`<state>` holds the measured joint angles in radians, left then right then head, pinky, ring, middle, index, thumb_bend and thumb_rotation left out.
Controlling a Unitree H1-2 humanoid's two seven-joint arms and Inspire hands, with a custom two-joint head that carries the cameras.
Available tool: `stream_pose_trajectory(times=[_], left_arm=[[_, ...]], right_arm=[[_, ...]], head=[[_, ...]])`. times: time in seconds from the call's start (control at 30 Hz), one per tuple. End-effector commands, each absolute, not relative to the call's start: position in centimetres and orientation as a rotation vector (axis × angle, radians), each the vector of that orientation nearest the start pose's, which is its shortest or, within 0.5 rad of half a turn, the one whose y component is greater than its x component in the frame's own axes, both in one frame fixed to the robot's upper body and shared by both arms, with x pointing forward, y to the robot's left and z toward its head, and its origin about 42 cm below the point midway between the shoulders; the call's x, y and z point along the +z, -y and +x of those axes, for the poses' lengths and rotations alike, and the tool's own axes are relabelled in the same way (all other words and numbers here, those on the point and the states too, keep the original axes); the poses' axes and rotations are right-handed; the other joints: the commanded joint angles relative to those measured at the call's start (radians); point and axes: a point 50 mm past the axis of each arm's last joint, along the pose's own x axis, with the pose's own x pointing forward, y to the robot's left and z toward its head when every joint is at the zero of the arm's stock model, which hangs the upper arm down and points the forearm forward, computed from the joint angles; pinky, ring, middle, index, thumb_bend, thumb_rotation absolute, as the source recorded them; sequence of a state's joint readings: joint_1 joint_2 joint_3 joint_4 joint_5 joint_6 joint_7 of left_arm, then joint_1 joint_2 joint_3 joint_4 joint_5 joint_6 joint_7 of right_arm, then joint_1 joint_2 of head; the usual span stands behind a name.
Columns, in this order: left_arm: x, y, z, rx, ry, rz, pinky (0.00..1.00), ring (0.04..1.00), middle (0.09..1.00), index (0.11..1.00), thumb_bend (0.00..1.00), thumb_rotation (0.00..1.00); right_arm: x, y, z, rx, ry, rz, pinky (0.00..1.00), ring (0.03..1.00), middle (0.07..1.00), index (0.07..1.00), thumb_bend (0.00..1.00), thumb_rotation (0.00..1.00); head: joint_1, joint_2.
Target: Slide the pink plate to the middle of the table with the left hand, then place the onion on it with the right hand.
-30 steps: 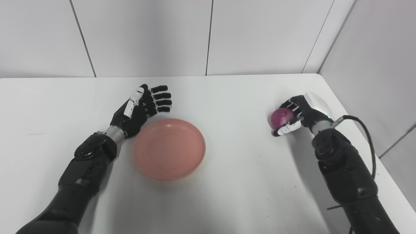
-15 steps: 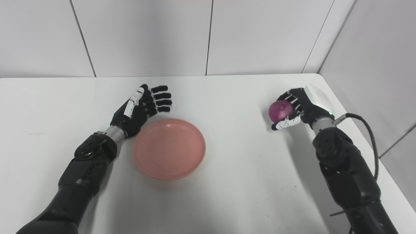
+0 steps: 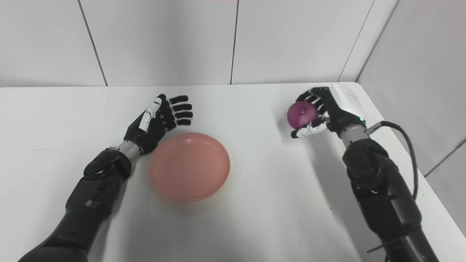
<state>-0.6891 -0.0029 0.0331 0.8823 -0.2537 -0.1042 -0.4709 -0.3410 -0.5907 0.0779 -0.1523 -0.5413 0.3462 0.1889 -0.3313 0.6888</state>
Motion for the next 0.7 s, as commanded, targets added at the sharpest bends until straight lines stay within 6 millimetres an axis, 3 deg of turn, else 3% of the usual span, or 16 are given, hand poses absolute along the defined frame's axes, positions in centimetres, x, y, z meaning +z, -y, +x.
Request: stream_pose_trajectory(times=[0.0,0.67], left_arm=[[12.4,-13.0,47.2,-0.569,-0.089,-0.225,0.68,0.703,0.714,0.699,0.35,1.00],[12.5,-12.3,47.1,-0.567,-0.090,-0.231,0.68,0.705,0.713,0.694,0.36,1.00]], right_arm=[[29.5,33.6,37.5,-0.067,0.181,-1.124,0.50,0.532,0.501,0.477,0.53,0.00],[30.9,26.4,37.5,0.071,0.302,-1.091,0.49,0.526,0.503,0.476,0.53,0.00]], head=[[0.003,0.001],[0.033,0.000]])
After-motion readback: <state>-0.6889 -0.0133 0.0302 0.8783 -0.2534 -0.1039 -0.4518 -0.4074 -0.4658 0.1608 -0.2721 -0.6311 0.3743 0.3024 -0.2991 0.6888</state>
